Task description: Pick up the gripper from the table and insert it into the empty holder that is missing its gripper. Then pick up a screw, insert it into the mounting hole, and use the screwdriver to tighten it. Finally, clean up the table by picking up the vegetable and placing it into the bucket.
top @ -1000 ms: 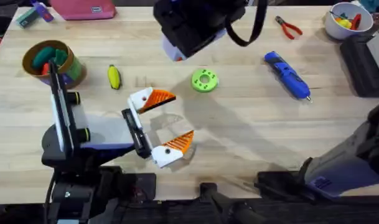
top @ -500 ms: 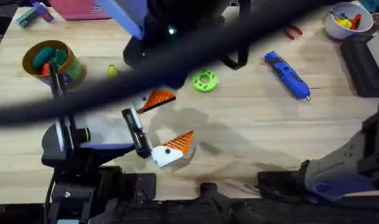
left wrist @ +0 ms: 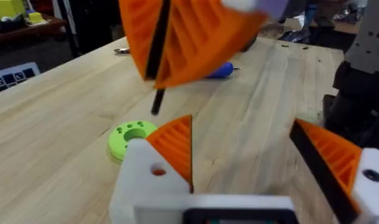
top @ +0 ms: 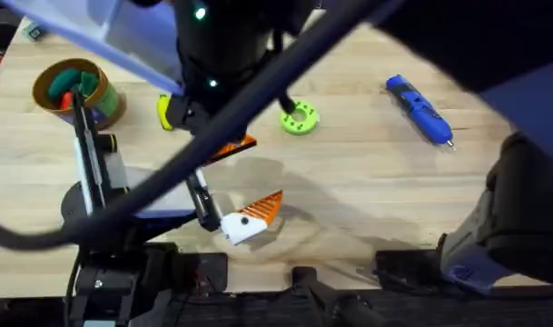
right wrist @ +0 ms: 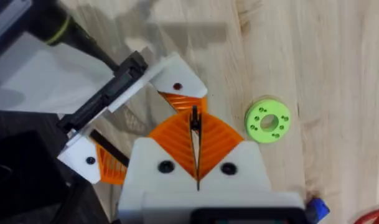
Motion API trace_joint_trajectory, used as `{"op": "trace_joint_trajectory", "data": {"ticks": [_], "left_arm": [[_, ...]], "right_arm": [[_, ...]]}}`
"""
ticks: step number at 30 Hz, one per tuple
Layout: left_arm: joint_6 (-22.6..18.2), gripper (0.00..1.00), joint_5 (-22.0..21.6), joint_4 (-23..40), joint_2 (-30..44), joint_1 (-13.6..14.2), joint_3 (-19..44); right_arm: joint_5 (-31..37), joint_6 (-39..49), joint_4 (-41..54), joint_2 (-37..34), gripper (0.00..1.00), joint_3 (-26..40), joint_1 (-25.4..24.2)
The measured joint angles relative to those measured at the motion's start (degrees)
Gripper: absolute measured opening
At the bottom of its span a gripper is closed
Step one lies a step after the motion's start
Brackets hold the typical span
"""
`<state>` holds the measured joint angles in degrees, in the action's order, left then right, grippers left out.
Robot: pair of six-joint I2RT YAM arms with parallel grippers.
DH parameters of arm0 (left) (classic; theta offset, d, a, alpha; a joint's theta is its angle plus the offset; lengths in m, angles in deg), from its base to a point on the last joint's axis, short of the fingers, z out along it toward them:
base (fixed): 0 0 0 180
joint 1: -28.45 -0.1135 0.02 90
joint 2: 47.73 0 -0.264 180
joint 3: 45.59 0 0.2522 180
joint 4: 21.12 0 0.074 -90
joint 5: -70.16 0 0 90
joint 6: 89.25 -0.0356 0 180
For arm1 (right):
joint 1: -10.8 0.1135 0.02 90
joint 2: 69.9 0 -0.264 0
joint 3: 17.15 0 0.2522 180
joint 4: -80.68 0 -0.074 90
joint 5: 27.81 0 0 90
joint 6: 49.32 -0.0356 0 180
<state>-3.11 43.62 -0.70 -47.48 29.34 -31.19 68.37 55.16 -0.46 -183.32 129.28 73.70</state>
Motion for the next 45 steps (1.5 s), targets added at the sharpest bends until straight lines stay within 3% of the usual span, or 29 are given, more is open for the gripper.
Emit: {"op": "trace_joint_trajectory", "data": {"ticks": [15, 45], "left_arm": [[0.0, 0.985, 0.0, 0.0, 0.0, 0.0, 0.0], [0.0, 0.985, 0.0, 0.0, 0.0, 0.0, 0.0]], "right_arm": [[-4.7, 10.9, -0.1, -1.1, 0.006, 0.0, 0.4], [-5.0, 12.2, -0.8, -2.3, 0.006, 0.0, 0.4]]}}
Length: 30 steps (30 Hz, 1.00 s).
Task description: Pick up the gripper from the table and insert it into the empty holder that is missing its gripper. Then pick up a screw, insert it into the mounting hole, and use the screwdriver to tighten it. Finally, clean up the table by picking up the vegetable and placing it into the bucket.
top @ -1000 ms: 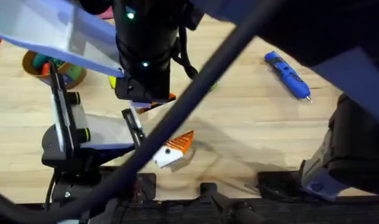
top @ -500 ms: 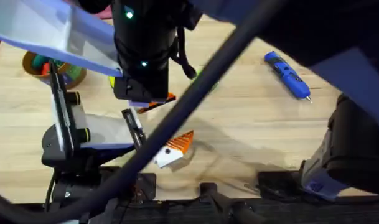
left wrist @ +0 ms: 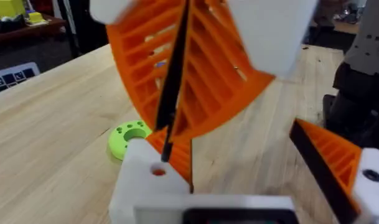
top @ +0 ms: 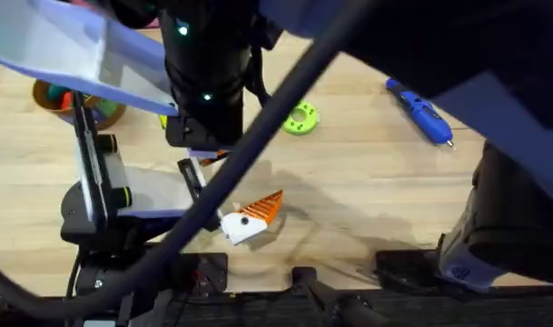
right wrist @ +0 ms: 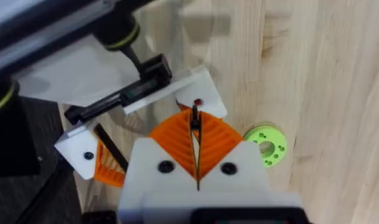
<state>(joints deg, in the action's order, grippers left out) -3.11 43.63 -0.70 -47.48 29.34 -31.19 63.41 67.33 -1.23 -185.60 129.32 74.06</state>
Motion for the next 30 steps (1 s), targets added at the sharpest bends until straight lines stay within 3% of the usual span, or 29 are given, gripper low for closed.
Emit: {"op": "trace_joint_trajectory", "data": {"ticks": [30], "left_arm": [[0.0, 0.985, 0.0, 0.0, 0.0, 0.0, 0.0]], "right_arm": [[0.5, -0.3, 0.6, -0.3, 0.006, 0.0, 0.0]]}}
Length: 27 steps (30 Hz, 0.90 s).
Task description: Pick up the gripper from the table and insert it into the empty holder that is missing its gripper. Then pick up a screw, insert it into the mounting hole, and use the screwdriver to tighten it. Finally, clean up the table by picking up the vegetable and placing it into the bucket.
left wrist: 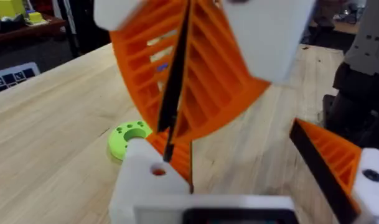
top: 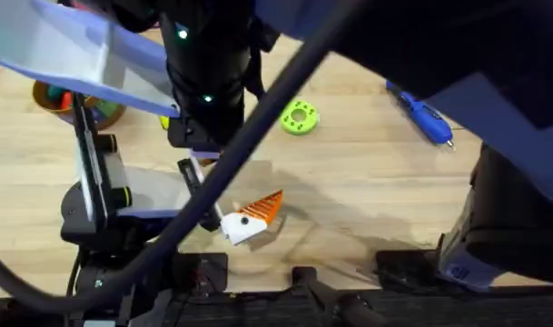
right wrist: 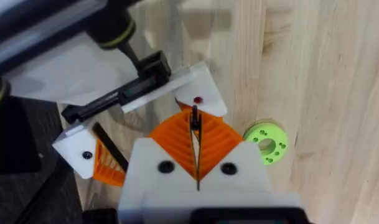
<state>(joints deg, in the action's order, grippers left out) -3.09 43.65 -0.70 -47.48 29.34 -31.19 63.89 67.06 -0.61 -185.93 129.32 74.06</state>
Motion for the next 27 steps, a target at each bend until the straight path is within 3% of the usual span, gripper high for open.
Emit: {"op": "trace_joint_trajectory", "data": {"ticks": [27], "left_arm": [[0.0, 0.985, 0.0, 0.0, 0.0, 0.0, 0.0]], "right_arm": [[0.0, -0.2, -0.3, -1.4, 0.006, 0.0, 0.0]]}}
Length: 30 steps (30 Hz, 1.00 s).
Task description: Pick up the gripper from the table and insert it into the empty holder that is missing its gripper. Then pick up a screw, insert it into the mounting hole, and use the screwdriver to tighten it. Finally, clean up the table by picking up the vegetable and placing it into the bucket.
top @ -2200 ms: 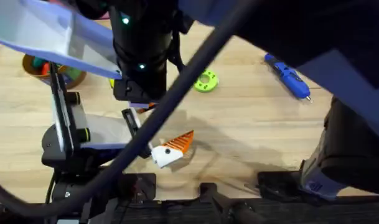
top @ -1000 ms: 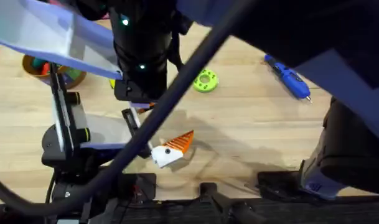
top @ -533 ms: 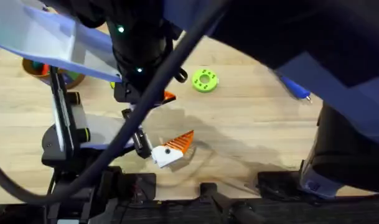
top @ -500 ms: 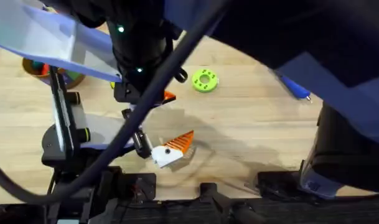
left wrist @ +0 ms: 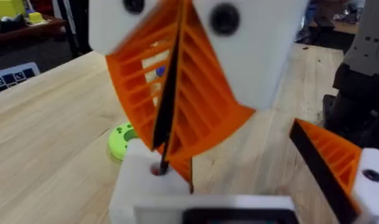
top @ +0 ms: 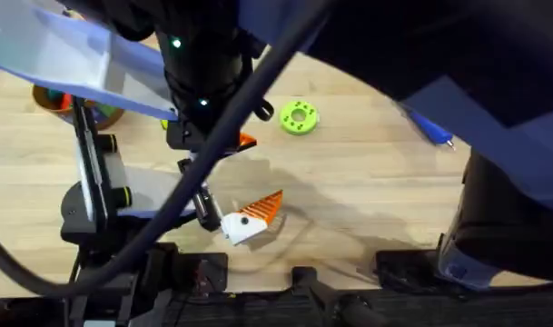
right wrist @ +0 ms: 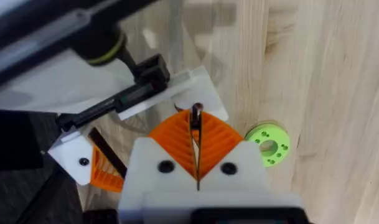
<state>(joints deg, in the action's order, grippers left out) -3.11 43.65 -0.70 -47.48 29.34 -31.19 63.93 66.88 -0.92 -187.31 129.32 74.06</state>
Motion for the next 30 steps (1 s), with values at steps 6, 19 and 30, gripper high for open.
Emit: {"op": "trace_joint_trajectory", "data": {"ticks": [6, 19, 30], "left_arm": [[0.0, 0.986, 0.0, 0.0, 0.0, 0.0, 0.0], [0.5, 0.986, 0.2, 0.0, 0.0, 0.0, 0.0], [0.5, 0.986, 0.2, 0.0, 0.0, 0.0, 0.0]], "right_arm": [[0.0, 0.0, 0.0, 0.0, 0.006, 0.0, 0.0], [0.3, 0.0, -0.2, -2.3, 0.006, 0.0, 0.0], [0.3, 0.0, -0.2, -2.3, 0.006, 0.0, 0.0]]}}
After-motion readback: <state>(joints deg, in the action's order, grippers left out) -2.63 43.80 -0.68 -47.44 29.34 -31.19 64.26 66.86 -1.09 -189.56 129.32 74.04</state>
